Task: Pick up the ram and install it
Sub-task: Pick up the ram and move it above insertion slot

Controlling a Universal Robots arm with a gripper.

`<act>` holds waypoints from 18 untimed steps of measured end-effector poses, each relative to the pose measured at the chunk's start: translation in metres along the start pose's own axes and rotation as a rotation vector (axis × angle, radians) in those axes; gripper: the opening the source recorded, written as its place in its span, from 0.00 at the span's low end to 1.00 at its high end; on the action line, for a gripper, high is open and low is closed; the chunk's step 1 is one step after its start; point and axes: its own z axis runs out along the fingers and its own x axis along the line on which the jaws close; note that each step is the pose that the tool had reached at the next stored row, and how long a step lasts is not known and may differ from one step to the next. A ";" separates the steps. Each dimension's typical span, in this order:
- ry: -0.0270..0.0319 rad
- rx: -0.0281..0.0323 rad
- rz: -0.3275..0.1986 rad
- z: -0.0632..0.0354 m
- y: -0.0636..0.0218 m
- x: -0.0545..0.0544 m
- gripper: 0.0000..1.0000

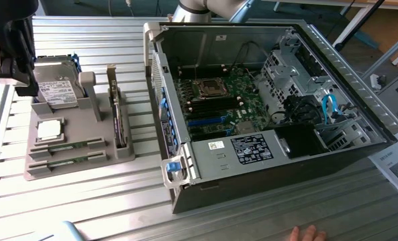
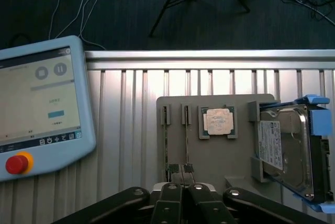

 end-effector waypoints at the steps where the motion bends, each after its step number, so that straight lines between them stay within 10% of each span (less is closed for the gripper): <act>1: 0.0006 0.0000 0.000 0.0007 -0.0001 0.000 0.11; 8: 0.0036 0.0003 0.000 0.0065 -0.0008 0.000 0.11; 14: 0.0228 0.0061 -0.005 0.0088 -0.0011 0.000 0.11; 18: 0.0229 0.0067 -0.004 0.0088 -0.0010 0.000 0.11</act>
